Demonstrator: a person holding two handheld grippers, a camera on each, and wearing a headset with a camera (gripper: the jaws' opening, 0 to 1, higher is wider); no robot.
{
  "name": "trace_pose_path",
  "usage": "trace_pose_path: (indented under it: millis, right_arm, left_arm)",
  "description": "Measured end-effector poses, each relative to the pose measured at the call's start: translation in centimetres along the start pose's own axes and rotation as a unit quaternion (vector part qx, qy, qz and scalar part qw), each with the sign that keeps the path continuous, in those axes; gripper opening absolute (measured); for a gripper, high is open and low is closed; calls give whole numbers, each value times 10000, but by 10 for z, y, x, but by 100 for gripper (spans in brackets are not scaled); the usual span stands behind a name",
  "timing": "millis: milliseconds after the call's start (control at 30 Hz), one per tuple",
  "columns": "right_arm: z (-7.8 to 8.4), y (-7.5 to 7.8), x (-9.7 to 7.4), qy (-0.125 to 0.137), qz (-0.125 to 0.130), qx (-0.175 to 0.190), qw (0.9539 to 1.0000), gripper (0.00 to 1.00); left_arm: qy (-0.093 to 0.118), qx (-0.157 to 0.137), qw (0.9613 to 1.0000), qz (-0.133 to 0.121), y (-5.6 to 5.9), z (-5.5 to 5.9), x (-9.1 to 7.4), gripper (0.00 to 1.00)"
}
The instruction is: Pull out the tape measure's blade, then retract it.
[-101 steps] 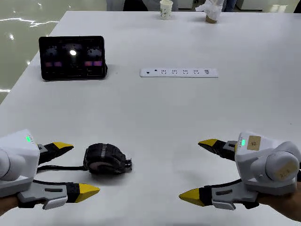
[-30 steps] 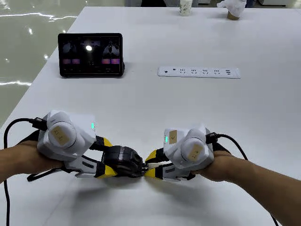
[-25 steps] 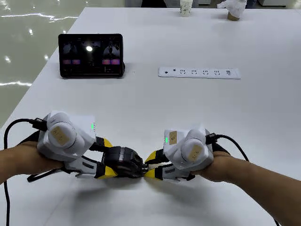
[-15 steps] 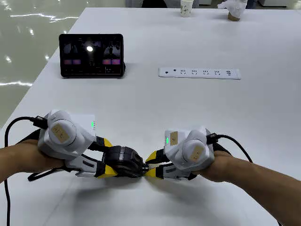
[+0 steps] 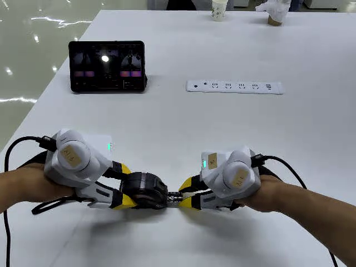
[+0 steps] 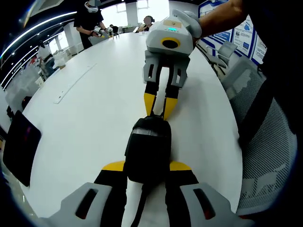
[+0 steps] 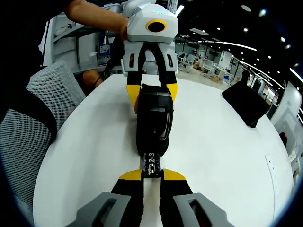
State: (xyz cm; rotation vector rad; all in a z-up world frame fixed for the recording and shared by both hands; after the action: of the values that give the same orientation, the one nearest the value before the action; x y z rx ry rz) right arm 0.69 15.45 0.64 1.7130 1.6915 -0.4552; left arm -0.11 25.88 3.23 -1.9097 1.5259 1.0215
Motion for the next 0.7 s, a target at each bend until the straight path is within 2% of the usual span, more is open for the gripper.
trace_pose_path:
  millis: [333, 700]
  right_arm:
    - [6, 0, -6, -43, -21, 38, 10000, 9]
    - [12, -1, -14, -28, -41, 70, 10000, 9]
  left_arm:
    - [-4, -3, 10000, -4, 0, 1, 1, 24]
    - [-19, -9, 10000, 7, 5, -4, 1, 24]
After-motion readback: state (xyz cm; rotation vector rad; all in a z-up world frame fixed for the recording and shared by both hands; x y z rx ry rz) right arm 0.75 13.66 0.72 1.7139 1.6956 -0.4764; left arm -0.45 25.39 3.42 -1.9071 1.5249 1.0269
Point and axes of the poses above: the centre of the closed fingertips' face, and the gripper's own axes: x roughly forward along the fingers, y roughly to its right, z roughly out of its underside, the point moved 2 cm from there along -x, roughly backward along the fingers, and after that the axes turned 10 degrees about z, right-handed, at the moved point
